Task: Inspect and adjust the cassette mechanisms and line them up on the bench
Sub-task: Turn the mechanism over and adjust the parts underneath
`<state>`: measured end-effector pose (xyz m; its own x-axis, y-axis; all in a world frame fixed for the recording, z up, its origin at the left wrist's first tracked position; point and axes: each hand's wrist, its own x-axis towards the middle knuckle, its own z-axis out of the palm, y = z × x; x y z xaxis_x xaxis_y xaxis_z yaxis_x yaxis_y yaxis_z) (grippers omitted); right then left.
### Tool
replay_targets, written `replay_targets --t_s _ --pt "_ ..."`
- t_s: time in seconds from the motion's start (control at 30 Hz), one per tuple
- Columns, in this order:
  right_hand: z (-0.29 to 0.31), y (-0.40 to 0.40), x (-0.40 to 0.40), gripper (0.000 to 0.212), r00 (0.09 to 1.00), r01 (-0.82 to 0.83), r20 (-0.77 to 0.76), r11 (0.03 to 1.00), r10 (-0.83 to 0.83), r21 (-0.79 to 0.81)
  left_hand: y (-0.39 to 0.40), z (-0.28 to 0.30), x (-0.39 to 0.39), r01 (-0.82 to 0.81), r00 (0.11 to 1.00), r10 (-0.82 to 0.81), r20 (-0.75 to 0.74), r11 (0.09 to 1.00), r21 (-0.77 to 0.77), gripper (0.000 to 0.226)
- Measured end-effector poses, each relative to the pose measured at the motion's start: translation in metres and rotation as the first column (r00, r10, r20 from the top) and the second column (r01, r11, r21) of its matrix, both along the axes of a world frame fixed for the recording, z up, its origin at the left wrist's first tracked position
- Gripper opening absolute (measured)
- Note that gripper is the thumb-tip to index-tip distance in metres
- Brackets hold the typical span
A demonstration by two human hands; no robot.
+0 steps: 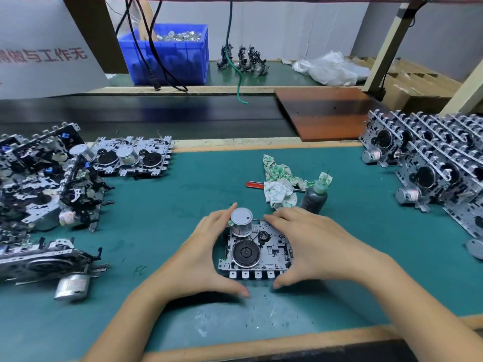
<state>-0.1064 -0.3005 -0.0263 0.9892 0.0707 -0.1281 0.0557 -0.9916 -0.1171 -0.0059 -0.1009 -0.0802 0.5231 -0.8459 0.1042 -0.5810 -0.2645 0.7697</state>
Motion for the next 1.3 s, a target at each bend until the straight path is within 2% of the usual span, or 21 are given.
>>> replay_targets --t_s 0.07,0.17,0.27,0.33,0.37,0.43,0.47,0.5,0.53,0.57,0.63,0.73,0.83,0.93,1.03,1.13,1.3 --pt "0.005 0.002 0.000 0.099 1.000 0.006 0.016 0.998 -0.007 0.057 0.002 0.004 -0.001 -0.014 0.998 0.011 -0.064 0.998 -0.056 0.120" --pt "0.013 0.003 0.002 0.088 1.000 0.005 0.014 0.989 -0.007 0.148 0.004 0.012 0.000 -0.050 0.989 0.028 -0.143 0.987 -0.155 0.103" --pt "0.018 0.001 0.007 0.087 0.992 0.085 -0.120 0.928 -0.044 0.364 0.007 0.015 -0.001 -0.086 0.981 0.042 -0.189 0.970 -0.228 0.098" --pt "0.022 0.000 0.010 0.086 0.962 0.190 -0.269 0.827 -0.049 0.529 0.002 0.015 0.003 -0.136 0.967 0.078 -0.241 0.962 -0.236 0.106" --pt "0.023 -0.001 0.012 0.076 0.940 0.223 -0.341 0.771 -0.008 0.596 0.000 0.015 0.007 -0.183 0.943 0.103 -0.315 0.955 -0.234 0.110" --pt "0.025 -0.003 0.015 0.034 0.893 0.274 -0.439 0.648 0.103 0.710 -0.003 0.014 0.010 -0.248 0.894 0.138 -0.426 0.945 -0.213 0.115" --pt "0.026 -0.003 0.016 0.025 0.872 0.316 -0.467 0.565 0.143 0.762 -0.002 0.012 0.009 -0.246 0.910 0.148 -0.388 0.944 -0.218 0.106" --pt "0.027 -0.004 0.017 0.025 0.854 0.365 -0.494 0.489 0.162 0.792 0.000 0.008 0.006 -0.241 0.934 0.164 -0.316 0.945 -0.222 0.092" --pt "0.027 -0.005 0.019 0.027 0.845 0.401 -0.510 0.441 0.161 0.803 0.002 0.006 0.004 -0.243 0.951 0.192 -0.243 0.949 -0.199 0.085" --pt "0.027 -0.006 0.021 0.030 0.844 0.422 -0.518 0.424 0.140 0.801 0.003 0.004 0.003 -0.259 0.958 0.233 -0.168 0.953 -0.157 0.088" --pt "0.026 -0.009 0.023 0.037 0.862 0.423 -0.502 0.453 0.065 0.785 0.004 0.001 0.003 -0.294 0.956 0.292 -0.035 0.951 -0.096 0.094" --pt "0.029 -0.009 0.019 0.033 0.912 0.323 -0.409 0.548 0.039 0.772 0.003 0.001 0.006 -0.340 0.939 0.344 -0.002 0.926 -0.165 0.061" --pt "0.028 -0.002 0.009 0.011 0.960 0.261 -0.278 0.511 -0.045 0.819 0.004 0.002 0.007 -0.354 0.935 0.352 -0.052 0.907 -0.229 0.053" --pt "0.024 0.006 -0.001 0.019 0.975 0.208 -0.139 0.480 -0.176 0.852 0.002 0.009 0.002 -0.301 0.953 0.295 -0.066 0.911 -0.282 0.039" --pt "0.025 0.022 -0.005 0.034 0.975 0.211 -0.158 0.440 -0.154 0.873 -0.001 0.013 -0.002 -0.210 0.976 0.175 -0.129 0.911 -0.355 0.036" --pt "0.021 0.030 0.005 0.046 0.965 0.253 -0.195 0.413 -0.177 0.875 -0.003 0.014 -0.005 -0.202 0.953 0.090 -0.288 0.900 -0.387 0.038" --pt "0.020 0.031 0.032 0.031 0.936 0.352 -0.301 0.408 -0.185 0.843 -0.007 0.016 -0.008 -0.240 0.891 0.027 -0.453 0.875 -0.420 0.035"
